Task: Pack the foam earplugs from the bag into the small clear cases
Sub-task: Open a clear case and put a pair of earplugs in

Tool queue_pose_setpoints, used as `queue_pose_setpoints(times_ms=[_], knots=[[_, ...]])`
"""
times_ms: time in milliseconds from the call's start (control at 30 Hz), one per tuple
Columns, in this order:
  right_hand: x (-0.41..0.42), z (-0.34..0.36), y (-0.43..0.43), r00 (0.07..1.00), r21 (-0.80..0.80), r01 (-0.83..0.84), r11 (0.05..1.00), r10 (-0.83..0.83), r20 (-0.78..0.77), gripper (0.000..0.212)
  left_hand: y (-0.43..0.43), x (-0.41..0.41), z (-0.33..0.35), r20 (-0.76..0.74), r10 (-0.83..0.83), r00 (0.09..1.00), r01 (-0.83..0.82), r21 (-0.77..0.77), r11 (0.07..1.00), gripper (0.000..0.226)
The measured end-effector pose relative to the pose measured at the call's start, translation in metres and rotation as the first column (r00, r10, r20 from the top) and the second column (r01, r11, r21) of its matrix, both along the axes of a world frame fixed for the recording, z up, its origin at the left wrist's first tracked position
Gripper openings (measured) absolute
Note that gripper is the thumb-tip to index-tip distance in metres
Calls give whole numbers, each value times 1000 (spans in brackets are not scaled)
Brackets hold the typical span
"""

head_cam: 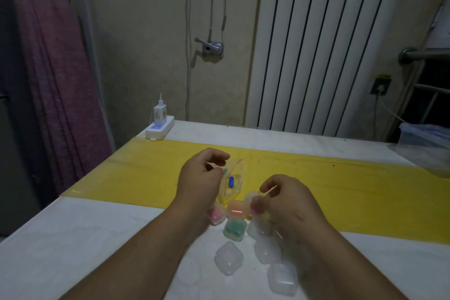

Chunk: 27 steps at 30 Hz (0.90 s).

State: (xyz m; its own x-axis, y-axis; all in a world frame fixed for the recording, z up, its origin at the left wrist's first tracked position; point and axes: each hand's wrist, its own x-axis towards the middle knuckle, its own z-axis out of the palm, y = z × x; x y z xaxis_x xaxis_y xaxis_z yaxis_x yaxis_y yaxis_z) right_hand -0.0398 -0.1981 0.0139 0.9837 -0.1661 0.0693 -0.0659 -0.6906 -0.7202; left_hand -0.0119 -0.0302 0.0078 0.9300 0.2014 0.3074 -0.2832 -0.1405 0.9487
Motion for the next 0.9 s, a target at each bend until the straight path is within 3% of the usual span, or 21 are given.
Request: queue_pose_setpoints(times_ms=[200,300,467,667,733,900], knots=[[-2,-3,7,1000,-172,-6,985,7,4,14,8,9,-7,-31,97,995,-98,-46,994,42],[-3,0,9,994,-173,6,985,12,106,11,16,17,-9,-37,128,991,-129,-22,991,45],[8,7,15,989,-143,-69,987,87,120,11,30,31,-15,18,190,982,-188,267,945,48],[40,12,33,984,-217,-165,962,176,31,29,37,37,-19,-13,272,962,-251,344,905,39],[48,11,40,982,-252,-183,950,190,0,33,38,33,-17,-17,319,948,-280,439,854,34],[57,4,59,979,-316,-203,927,191,-70,30,38,29,-15,-83,362,929,-244,598,764,33]])
